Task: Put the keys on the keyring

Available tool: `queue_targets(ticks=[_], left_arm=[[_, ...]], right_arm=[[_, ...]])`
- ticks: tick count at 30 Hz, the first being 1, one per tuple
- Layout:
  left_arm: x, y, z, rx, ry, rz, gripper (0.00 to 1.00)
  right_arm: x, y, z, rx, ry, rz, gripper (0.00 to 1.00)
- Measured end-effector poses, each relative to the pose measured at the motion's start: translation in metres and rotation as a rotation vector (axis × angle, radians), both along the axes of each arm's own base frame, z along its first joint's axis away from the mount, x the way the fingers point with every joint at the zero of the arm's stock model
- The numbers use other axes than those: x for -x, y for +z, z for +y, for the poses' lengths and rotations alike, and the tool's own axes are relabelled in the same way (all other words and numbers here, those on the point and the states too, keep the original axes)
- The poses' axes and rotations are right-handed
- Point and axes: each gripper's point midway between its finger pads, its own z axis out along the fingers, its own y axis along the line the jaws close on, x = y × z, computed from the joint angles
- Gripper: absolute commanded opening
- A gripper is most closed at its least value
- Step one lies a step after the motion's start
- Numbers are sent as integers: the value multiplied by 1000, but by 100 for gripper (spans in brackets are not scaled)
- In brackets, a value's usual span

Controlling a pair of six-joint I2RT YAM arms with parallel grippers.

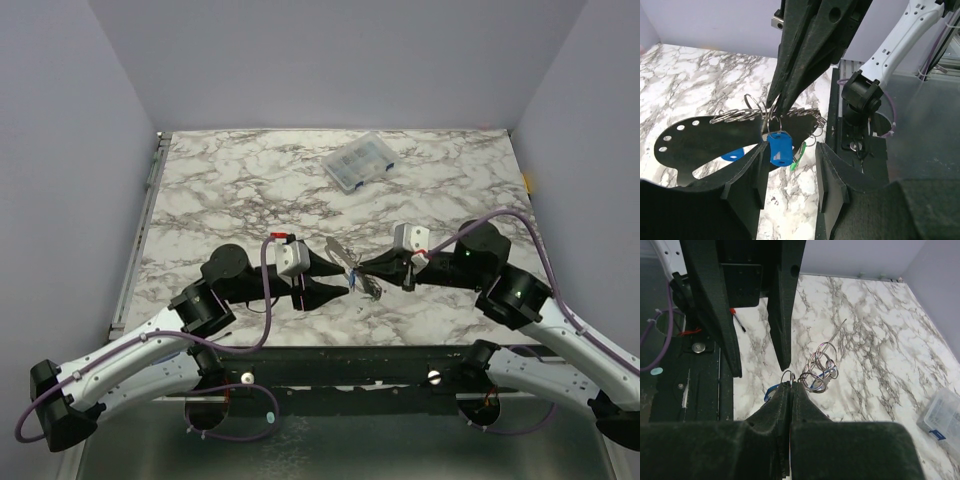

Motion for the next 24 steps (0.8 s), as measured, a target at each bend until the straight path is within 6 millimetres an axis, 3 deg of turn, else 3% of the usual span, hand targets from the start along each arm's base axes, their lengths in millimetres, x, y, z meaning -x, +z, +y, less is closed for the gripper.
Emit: queue_targets(ticks=[12, 15, 18, 24], left_arm=[[-4, 4, -4, 20, 5, 0, 40], [-4, 5, -5, 24, 6, -1, 27], [-4, 6, -5, 27, 6, -2, 3], [-4, 5, -6, 27, 5, 3, 0]], right_arm=[[20, 13, 6, -71, 102, 13, 1], [22, 10, 8, -68, 125, 24, 1], [24, 9, 11, -68, 141, 33, 1], [24, 7, 13, -94, 152, 36, 1]])
